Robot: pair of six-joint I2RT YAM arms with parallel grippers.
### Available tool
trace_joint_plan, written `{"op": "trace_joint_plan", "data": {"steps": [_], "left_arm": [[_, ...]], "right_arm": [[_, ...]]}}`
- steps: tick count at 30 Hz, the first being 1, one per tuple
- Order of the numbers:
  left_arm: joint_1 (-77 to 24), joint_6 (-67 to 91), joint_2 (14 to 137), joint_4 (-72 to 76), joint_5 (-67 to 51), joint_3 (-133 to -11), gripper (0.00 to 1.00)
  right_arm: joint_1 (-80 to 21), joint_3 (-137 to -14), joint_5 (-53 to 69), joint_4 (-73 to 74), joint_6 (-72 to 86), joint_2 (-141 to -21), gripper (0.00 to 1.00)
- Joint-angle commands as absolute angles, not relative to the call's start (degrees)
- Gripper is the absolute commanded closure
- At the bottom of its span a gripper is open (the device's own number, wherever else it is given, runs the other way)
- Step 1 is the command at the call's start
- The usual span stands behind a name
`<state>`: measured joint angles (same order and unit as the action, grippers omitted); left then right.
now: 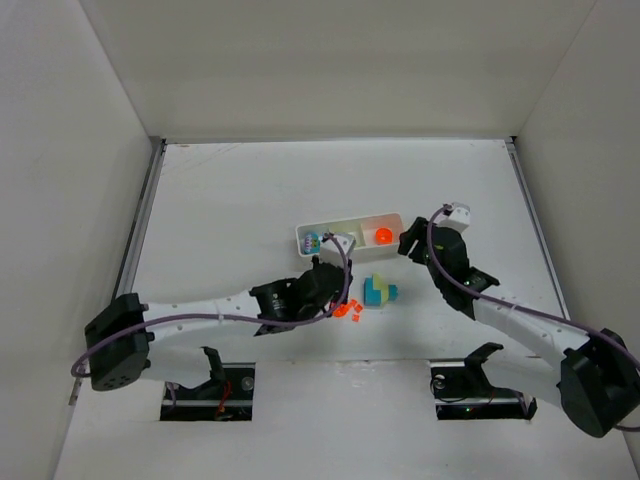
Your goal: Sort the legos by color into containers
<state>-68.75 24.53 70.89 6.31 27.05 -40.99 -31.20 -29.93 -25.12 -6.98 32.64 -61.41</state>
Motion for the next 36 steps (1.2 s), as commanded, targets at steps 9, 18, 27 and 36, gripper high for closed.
{"op": "trace_joint_plan", "data": {"steps": [9, 18, 27, 36], "left_arm": [[-58.4, 16.4, 99.8, 15.1, 20.1, -69.5, 0.85], [-55.2, 15.2, 112.0, 15.3, 18.5, -80.4, 0.72], [-54.3, 15.6, 108.2, 16.1, 19.0, -79.3, 0.53], [-52.9, 22.3, 84.8, 17.1, 25.4, -56.9, 0.55]], "right_arm": [[-24.7, -23.5, -25.6, -12.1, 38.9, -50.5, 0.35], [-24.9, -23.0, -23.8, -12.4, 39.6, -48.3, 0.36], [-25.4, -23.8, -23.5, -12.3, 38.8, -49.5, 0.54], [-43.0, -29.7, -22.3, -8.4, 33.3, -57.2, 0.64]]}}
